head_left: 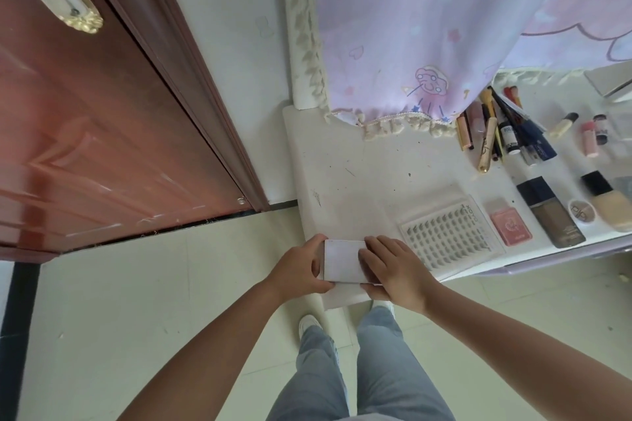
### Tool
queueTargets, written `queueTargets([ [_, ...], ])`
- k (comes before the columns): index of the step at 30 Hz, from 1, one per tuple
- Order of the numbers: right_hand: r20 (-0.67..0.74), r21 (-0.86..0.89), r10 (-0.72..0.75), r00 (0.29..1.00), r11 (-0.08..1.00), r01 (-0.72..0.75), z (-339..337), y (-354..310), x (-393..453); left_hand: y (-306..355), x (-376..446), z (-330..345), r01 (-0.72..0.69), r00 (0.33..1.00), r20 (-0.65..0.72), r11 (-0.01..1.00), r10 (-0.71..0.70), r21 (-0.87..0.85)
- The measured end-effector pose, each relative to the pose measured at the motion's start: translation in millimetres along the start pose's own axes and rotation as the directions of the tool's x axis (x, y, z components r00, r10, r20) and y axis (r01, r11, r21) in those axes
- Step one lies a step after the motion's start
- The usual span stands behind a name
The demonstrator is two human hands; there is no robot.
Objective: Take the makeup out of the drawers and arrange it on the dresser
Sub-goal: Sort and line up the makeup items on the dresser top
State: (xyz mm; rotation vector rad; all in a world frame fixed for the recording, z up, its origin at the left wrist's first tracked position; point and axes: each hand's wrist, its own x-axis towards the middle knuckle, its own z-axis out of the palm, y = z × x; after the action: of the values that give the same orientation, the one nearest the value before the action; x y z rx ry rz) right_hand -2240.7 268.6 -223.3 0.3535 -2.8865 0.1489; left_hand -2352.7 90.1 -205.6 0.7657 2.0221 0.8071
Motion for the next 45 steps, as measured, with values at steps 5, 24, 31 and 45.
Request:
queueTargets([
  [5, -0.01, 0.38, 0.118, 0.993, 0.919, -0.105, -26.6, -5.8, -5.4, 15.6, -13.9, -4.0, 0.025, 0.999, 0.045, 0.956, -0.012, -0.294],
  [24, -0.031, 0.528, 0.155, 0.987, 0.841, -0.116, -99.9, -11.2, 46.2, 66.3, -39.1, -56.8, -0.117, 0.993, -0.102, 0.731, 0.065, -0.672],
  [31, 0.069, 0.532, 0.19, 0.979, 0.823, -0.197, -112.3, -9.2, 56.0, 72.2, -36.6, -65.0, -0.126, 0.991, -0.119, 0.739, 0.062, -0.662],
  [45, 0.281, 0.519, 0.19, 0.941, 0.794, -0.315, -154.7, -7.9, 62.3, 98.6, -33.5, -69.3, -0.127, 0.989, -0.145, 0.724, 0.038, -0.678],
])
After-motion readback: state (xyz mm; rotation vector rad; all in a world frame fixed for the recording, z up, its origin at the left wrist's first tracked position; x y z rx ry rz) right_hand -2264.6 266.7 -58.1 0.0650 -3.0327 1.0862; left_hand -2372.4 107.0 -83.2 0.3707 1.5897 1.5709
